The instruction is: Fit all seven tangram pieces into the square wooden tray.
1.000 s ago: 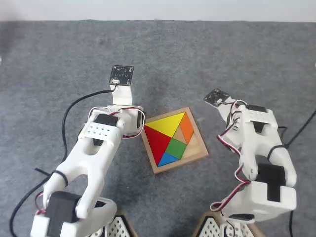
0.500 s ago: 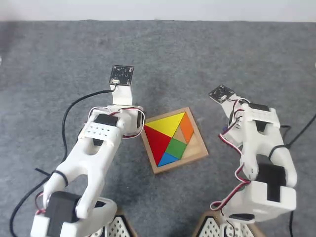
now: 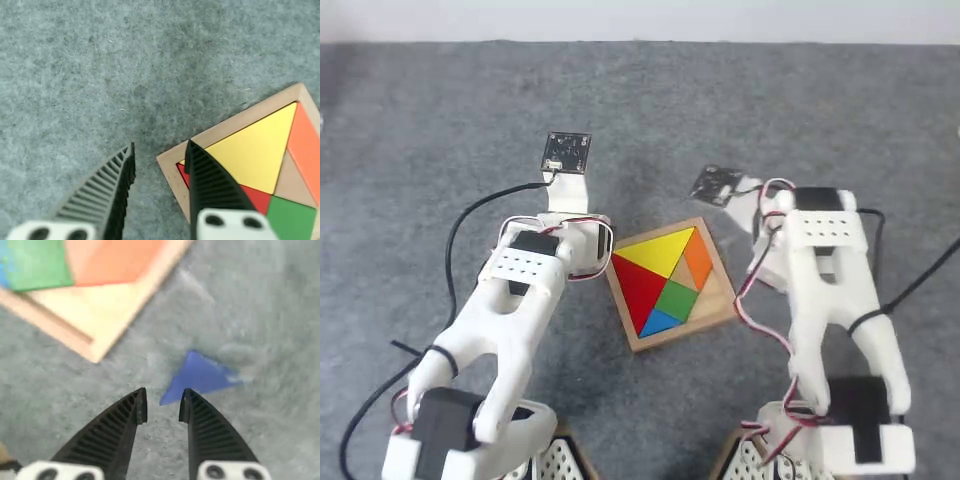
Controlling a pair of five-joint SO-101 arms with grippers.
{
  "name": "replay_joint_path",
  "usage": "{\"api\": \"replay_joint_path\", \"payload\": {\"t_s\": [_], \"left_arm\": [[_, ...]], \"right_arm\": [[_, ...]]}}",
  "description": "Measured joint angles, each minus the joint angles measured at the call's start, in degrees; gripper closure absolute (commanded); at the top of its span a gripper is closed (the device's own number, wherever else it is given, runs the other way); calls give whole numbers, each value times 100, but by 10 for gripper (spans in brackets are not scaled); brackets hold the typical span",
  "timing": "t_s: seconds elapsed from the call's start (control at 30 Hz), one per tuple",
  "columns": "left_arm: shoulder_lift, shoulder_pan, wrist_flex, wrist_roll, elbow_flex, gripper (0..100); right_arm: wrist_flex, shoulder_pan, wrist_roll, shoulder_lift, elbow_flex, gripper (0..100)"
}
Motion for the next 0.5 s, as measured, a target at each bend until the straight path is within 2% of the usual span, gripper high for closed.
{"api": "replay_joint_path", "payload": {"t_s": [0.07, 0.13, 0.2, 0.27, 0.37, 0.43, 0.5], "left_arm": [[0, 0, 0, 0, 0, 838], [0, 0, 0, 0, 0, 838], [0, 0, 0, 0, 0, 838], [0, 0, 0, 0, 0, 838], [0, 0, 0, 0, 0, 838], [0, 0, 0, 0, 0, 838], [0, 0, 0, 0, 0, 838]], "right_arm": [[79, -26, -62, -53, 0, 882], [70, -44, -659, -53, 0, 882], [-62, -88, -1741, -53, 0, 881], [-202, -9, -3138, -53, 0, 864], [-589, 158, -4985, 132, 0, 779], [-800, 211, -5723, 325, 0, 721], [-905, 220, -6075, 510, 0, 701]]}}
